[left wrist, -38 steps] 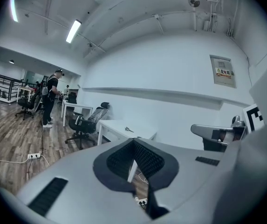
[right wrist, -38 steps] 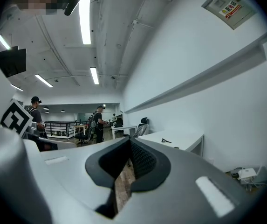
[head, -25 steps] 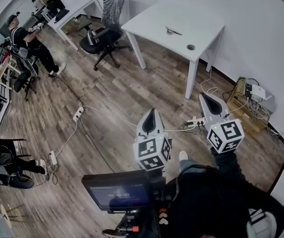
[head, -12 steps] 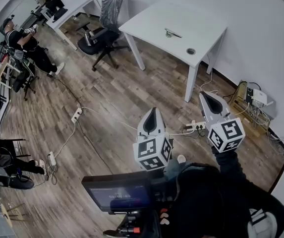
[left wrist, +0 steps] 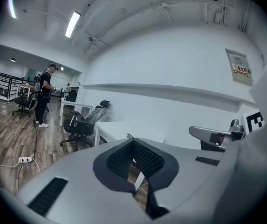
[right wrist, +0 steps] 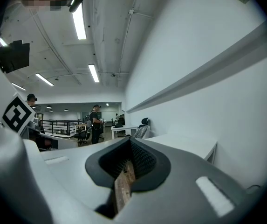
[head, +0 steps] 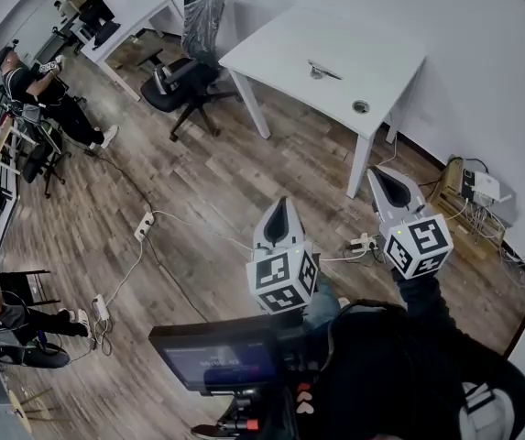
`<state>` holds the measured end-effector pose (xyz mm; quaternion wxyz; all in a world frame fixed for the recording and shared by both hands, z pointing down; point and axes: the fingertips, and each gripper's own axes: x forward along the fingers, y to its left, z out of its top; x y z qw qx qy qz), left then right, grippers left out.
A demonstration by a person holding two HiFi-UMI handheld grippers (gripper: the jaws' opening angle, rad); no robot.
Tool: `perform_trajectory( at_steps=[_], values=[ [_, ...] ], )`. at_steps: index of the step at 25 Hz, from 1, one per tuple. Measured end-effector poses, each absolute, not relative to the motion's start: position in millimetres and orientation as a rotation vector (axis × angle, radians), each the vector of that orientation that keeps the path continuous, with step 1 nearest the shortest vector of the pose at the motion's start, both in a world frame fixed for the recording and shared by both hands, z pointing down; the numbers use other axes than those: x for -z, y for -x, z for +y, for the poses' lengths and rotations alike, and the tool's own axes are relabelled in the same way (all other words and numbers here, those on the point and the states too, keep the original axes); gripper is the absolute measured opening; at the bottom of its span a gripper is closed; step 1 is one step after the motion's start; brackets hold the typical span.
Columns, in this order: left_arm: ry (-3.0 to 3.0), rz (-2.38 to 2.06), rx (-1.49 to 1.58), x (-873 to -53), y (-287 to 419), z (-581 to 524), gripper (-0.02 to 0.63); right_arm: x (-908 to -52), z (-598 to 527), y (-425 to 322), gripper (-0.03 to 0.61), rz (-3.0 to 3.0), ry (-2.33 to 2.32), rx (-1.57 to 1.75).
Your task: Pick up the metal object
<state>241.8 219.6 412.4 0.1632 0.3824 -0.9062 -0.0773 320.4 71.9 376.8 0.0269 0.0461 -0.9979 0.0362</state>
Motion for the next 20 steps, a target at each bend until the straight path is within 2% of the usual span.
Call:
perform_trajectory(
  at_steps=[10, 20],
  values=[
    [-1.148, -2.567, 0.216, -403, -137, 184, -0.010, -367, 46, -221, 0.002, -3.092, -0.183, -0.085],
    [-1.191, -2.533, 0.208, -411, -69, 177, -0.010, -369, 40, -159, 0.002, -3.093, -0.252, -0.082]
  ],
)
